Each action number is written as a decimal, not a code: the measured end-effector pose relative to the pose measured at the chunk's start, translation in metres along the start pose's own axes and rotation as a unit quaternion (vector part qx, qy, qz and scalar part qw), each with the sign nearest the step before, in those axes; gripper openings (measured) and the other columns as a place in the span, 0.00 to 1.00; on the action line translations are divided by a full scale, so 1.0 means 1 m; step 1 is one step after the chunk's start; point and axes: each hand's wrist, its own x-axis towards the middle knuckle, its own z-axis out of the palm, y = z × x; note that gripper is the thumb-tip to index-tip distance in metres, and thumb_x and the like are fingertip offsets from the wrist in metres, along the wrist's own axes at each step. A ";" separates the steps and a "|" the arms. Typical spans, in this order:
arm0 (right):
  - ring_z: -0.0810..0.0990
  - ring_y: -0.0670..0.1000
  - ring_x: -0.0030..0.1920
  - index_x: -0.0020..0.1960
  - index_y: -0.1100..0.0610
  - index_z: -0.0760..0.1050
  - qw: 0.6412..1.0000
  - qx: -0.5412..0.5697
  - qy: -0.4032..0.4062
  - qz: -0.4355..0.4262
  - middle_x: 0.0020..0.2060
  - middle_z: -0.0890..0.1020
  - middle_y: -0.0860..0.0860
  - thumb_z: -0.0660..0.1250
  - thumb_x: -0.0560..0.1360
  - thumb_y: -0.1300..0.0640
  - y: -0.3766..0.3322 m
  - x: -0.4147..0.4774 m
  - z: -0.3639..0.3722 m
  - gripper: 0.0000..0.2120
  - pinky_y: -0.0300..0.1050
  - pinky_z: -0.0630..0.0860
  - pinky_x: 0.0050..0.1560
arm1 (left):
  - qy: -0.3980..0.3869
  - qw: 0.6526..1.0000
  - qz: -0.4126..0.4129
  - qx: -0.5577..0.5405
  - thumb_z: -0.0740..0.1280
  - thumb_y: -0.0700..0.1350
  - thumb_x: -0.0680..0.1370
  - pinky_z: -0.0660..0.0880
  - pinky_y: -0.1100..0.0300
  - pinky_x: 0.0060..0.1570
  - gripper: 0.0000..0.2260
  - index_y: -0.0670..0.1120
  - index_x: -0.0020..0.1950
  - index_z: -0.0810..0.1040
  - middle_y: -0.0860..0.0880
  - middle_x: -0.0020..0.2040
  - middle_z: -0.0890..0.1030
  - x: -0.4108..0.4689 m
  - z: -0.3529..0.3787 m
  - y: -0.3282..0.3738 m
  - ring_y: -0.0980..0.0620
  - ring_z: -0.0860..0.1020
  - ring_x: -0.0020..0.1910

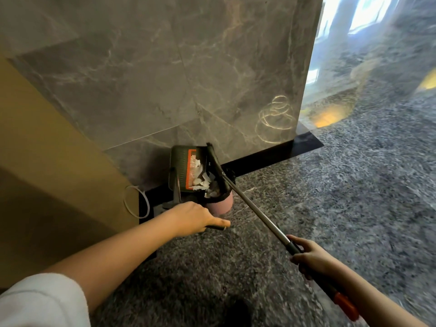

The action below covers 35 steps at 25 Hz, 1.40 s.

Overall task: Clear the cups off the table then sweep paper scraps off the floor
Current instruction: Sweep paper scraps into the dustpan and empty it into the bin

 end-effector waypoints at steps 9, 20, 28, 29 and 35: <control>0.73 0.47 0.21 0.75 0.49 0.58 0.999 -0.038 -0.010 0.001 0.44 0.76 0.59 0.63 0.73 0.70 0.003 -0.004 -0.002 0.34 0.40 0.70 0.22 | 0.050 0.995 -0.052 -0.067 0.61 0.45 0.81 0.68 0.58 0.46 0.29 0.67 0.74 0.52 0.46 0.57 0.78 -0.011 0.007 -0.006 0.47 0.78 0.52; 0.71 0.49 0.22 0.74 0.50 0.60 1.000 -0.010 -0.012 0.005 0.46 0.76 0.61 0.62 0.73 0.72 0.010 -0.018 -0.004 0.34 0.39 0.68 0.21 | 0.069 0.986 -0.077 -0.128 0.63 0.47 0.80 0.70 0.58 0.46 0.31 0.73 0.70 0.50 0.48 0.53 0.79 -0.016 0.018 -0.010 0.49 0.79 0.50; 0.70 0.48 0.20 0.73 0.53 0.61 0.999 0.048 0.008 -0.016 0.38 0.73 0.58 0.60 0.72 0.75 0.010 -0.026 0.001 0.34 0.37 0.67 0.19 | 0.129 0.960 -0.142 -0.202 0.63 0.45 0.79 0.71 0.57 0.40 0.30 0.73 0.69 0.54 0.51 0.53 0.81 -0.008 0.007 -0.019 0.50 0.80 0.46; 0.71 0.48 0.20 0.73 0.53 0.61 0.998 0.056 0.009 -0.014 0.38 0.73 0.58 0.60 0.72 0.75 0.010 -0.025 0.002 0.34 0.37 0.67 0.19 | 0.122 0.961 -0.147 -0.198 0.63 0.45 0.79 0.71 0.57 0.42 0.30 0.73 0.69 0.52 0.50 0.53 0.81 -0.008 0.007 -0.019 0.49 0.80 0.46; 0.71 0.48 0.20 0.73 0.53 0.61 0.999 0.053 0.007 -0.010 0.36 0.73 0.59 0.60 0.72 0.75 0.003 -0.017 -0.005 0.34 0.37 0.68 0.18 | 0.025 0.997 -0.043 -0.056 0.61 0.45 0.81 0.69 0.57 0.43 0.29 0.69 0.73 0.52 0.48 0.55 0.79 -0.008 0.009 -0.011 0.49 0.79 0.49</control>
